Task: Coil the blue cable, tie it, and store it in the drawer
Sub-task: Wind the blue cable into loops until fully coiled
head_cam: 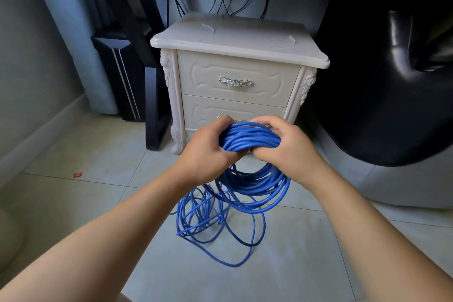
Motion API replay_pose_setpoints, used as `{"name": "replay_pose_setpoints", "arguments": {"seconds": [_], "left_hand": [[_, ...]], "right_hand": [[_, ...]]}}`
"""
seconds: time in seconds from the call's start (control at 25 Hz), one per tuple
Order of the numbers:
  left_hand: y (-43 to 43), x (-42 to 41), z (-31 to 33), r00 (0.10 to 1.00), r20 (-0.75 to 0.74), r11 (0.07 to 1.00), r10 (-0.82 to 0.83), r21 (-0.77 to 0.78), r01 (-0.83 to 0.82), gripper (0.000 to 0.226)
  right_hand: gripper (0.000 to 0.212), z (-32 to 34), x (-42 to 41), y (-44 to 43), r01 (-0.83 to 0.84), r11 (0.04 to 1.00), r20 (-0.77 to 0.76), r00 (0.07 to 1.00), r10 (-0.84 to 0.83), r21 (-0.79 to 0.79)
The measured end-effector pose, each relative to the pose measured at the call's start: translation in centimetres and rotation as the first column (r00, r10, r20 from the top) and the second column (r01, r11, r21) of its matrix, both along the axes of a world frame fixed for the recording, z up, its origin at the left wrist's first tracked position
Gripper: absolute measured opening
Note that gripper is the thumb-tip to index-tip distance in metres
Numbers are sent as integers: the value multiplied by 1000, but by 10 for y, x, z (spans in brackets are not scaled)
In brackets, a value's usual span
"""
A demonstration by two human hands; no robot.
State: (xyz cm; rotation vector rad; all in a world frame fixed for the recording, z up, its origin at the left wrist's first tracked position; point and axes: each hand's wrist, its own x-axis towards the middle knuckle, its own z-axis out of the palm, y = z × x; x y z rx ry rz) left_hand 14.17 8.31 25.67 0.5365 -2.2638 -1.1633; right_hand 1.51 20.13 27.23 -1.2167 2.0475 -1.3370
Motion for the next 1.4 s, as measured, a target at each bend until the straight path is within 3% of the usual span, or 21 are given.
{"name": "replay_pose_setpoints", "arguments": {"seconds": [0.16,0.32,0.52,0.72,0.84,1.0,1.12,1.24,1.32,1.4], "left_hand": [[-3,0,3,995,-89,970,42,242,-19,21],[-8,-2,4,966,-216,872,144,489,-21,19],[-8,-3,6,937,-245,739,249,673,-20,16],[-5,-5,6,851,-254,608,459,788,-93,8],[7,-8,3,826,-233,553,513,826,-110,6],[23,-13,-10,916,-218,582,336,813,-20,12],[16,-8,-11,985,-82,660,151,750,-39,32],[1,-1,-5,993,-96,755,72,655,8,66],[-7,2,-2,992,-119,889,33,458,25,85],[-9,4,2,1000,-18,992,-15,128,17,88]], "right_hand": [[50,3,-10,3,0,998,229,973,14,-61],[53,-3,-12,4,-33,999,465,884,46,-35],[68,-6,-14,3,-19,994,644,760,85,-110],[72,-6,-2,1,-117,989,711,688,148,-93],[63,-15,17,-9,33,987,757,645,101,-160],[36,-22,14,-18,370,920,797,591,-127,-128],[29,-19,1,-19,433,891,707,673,-220,-135],[33,-20,-3,-18,396,910,356,874,-332,-124],[40,-21,-1,-15,307,949,44,952,-304,-75],[45,-23,4,-13,189,982,-210,959,-189,-21]]}}
